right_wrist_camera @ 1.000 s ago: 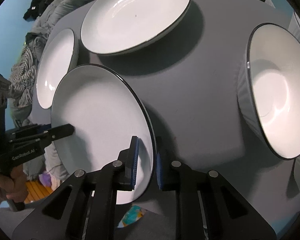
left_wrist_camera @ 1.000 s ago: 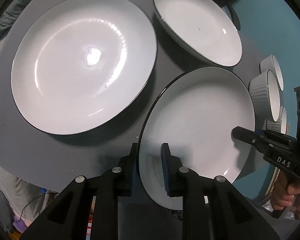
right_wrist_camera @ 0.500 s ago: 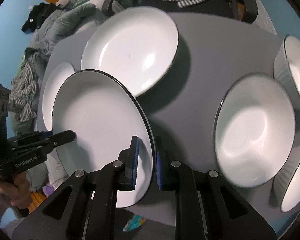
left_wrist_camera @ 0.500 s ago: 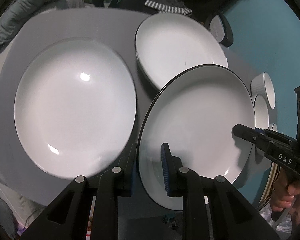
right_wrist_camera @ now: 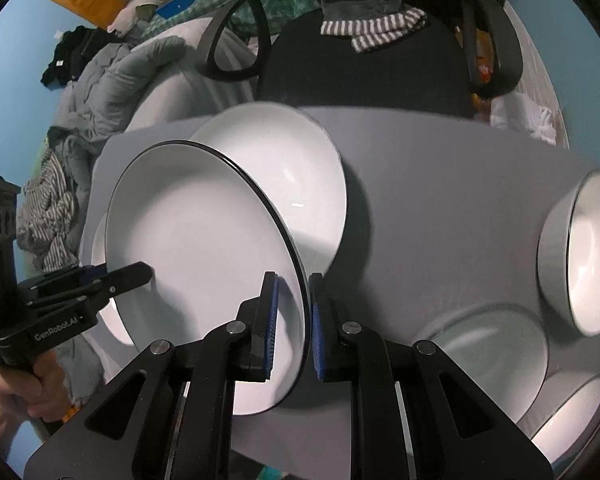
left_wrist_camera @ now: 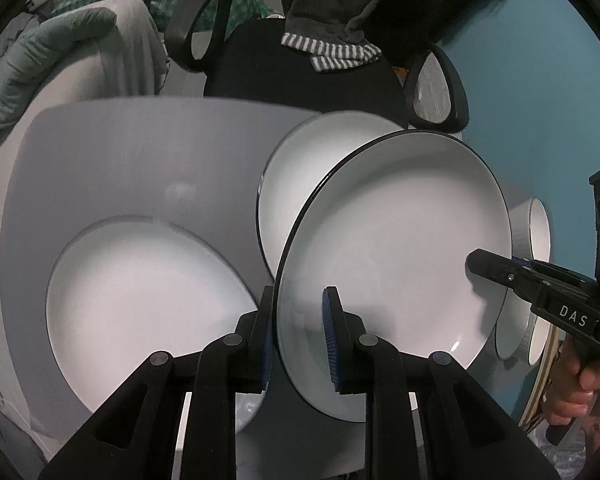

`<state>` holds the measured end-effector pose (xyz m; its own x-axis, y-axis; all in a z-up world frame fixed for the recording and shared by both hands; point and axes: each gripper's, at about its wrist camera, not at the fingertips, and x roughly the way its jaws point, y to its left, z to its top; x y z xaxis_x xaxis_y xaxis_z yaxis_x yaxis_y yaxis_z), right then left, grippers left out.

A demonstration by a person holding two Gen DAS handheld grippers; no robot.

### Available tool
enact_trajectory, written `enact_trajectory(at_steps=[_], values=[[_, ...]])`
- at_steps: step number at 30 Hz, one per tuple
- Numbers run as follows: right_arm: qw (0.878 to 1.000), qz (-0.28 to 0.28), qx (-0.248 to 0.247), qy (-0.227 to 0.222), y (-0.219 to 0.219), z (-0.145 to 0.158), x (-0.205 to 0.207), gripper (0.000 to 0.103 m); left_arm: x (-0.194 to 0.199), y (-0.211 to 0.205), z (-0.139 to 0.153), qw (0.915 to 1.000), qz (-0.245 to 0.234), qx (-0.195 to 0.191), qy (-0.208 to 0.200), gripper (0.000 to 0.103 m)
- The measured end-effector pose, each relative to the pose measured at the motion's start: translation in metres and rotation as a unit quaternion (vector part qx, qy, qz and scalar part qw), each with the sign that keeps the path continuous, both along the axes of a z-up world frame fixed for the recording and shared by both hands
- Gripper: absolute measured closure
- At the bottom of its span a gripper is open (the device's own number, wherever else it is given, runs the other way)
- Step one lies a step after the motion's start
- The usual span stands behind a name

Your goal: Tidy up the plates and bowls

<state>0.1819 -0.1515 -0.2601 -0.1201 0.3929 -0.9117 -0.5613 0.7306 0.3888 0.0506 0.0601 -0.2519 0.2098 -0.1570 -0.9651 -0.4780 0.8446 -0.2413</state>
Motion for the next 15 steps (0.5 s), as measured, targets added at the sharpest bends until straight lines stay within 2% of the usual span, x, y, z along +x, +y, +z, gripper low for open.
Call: enact_trajectory(at_steps=[15], values=[[1.000,-0.018,-0.009,0.019,0.026,-0.017,0.043,0.087,0.040,0.026,-0.020,0.9995,-0.003,0.012,0.031,0.080]])
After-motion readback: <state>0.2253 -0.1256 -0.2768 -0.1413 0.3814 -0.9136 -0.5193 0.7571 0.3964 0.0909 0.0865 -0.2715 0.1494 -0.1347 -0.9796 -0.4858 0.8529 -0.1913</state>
